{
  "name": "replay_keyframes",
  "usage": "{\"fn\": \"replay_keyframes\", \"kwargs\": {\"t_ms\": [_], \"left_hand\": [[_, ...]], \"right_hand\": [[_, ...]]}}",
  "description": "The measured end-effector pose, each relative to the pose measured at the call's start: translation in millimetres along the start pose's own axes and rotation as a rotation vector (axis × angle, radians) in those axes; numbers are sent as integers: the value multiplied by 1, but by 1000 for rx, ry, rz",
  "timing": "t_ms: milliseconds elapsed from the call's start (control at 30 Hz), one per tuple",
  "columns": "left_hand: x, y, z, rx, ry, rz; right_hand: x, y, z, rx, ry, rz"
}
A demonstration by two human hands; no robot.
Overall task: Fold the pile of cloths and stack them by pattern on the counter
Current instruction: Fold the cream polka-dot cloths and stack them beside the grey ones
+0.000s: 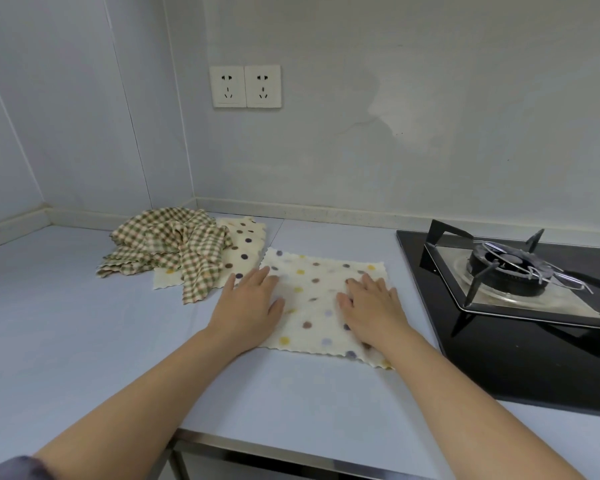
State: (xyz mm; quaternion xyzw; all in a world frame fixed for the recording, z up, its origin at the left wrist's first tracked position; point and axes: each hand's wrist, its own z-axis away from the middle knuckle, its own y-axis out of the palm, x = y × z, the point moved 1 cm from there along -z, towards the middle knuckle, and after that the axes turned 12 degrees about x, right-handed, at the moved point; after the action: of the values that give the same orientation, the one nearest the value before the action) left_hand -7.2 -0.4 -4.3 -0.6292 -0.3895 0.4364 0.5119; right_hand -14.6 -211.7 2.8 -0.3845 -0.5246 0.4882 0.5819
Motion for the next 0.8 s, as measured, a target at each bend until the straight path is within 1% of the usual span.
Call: {"fn": "replay_keyframes", "kwargs": {"t_ms": [67,100,133,167,233,267,300,400,500,567,667,733,800], "left_hand": [[-3,-8,2,-211,163,69],[-4,-12,5,-249,237,119],[-5,-15,7,-213,292,152],[-6,-16,9,-131,329,156],[-6,-15,9,42,363,112],[-4,-14,8,77,374,87],[-2,-11,7,76,381,63],[4,-5,1,31,315,43],[3,-1,-1,-94,268,70],[1,-1,-1,-174,234,92],[1,-4,0,-250,167,154],[6,-4,1,-248,157,179],[15,-4,-1,-242,134,178]], "right_hand": [[4,-8,4,-149,-73,-64],[6,-12,7,-225,-96,-95],[7,-15,9,-267,-106,-125],[8,-16,11,-275,-108,-141],[9,-14,12,-210,-101,-141],[8,-12,10,-181,-100,-145],[7,-10,8,-169,-99,-156],[3,-8,3,-110,-117,-190],[7,-4,9,31,-187,-113],[10,-2,12,63,-208,-97],[8,-5,7,-56,-163,-94],[5,-9,4,-149,-114,-62],[-1,-11,2,-194,-77,-141]]}}
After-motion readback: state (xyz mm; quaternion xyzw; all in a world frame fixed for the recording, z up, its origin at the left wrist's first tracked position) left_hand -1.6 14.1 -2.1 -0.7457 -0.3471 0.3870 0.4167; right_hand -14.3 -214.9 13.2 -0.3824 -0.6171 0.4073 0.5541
